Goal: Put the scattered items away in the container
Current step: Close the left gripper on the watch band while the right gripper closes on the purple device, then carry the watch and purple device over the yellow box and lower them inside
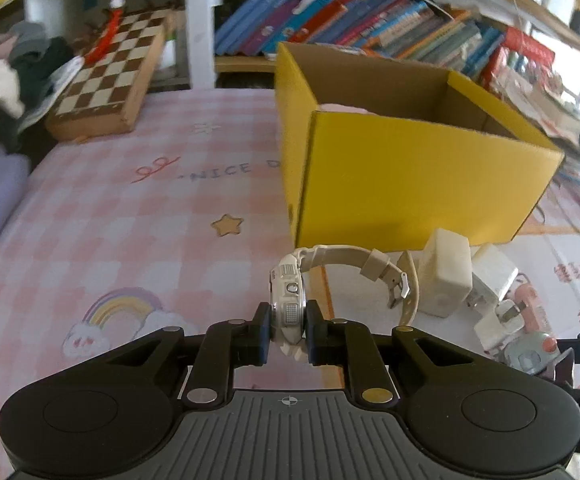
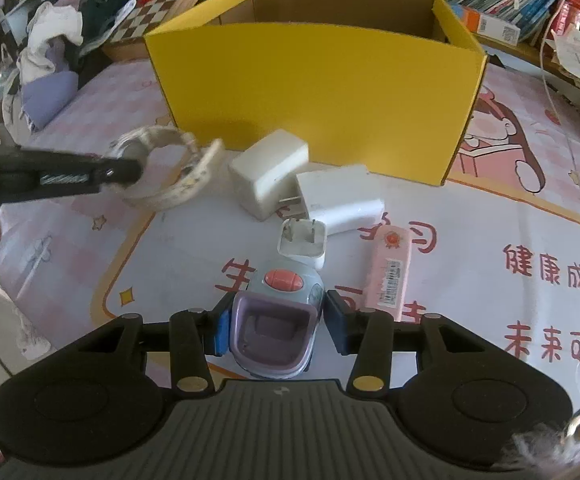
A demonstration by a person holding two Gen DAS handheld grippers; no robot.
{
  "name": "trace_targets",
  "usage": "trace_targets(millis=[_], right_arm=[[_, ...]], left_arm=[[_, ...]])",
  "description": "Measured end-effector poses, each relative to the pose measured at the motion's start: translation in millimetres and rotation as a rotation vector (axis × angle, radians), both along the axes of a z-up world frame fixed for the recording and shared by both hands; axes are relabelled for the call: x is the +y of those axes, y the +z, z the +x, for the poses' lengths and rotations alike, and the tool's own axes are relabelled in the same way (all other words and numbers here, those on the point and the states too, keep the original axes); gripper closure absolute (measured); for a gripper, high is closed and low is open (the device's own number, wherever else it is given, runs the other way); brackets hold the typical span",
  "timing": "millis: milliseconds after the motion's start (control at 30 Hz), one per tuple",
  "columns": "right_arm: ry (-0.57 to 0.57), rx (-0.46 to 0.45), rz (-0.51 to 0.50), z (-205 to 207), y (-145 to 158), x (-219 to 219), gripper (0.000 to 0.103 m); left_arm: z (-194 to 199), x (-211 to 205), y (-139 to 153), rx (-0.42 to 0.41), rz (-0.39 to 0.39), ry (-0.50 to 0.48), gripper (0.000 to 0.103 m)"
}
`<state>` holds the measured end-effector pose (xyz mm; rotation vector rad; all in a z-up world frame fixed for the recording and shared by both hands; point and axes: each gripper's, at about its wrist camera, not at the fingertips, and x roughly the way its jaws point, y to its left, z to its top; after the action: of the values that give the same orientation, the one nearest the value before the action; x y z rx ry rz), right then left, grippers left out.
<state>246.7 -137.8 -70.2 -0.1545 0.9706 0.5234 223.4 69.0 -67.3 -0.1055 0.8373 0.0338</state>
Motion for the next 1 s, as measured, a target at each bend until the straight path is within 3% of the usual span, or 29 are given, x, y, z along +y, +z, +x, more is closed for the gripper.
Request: trace_targets(millis=[500,1000], right_arm=[[-0.049,-0.051,0.062,-17,29,-13,0.059],[-0.026,-0.187,0.123,-3,78,-7,0.059]], left_arm=[[-66,23,33,-0.086,-0.045,0.061,0.087],[-54,10,71,-0.210,-0.053,0.003,0.087]])
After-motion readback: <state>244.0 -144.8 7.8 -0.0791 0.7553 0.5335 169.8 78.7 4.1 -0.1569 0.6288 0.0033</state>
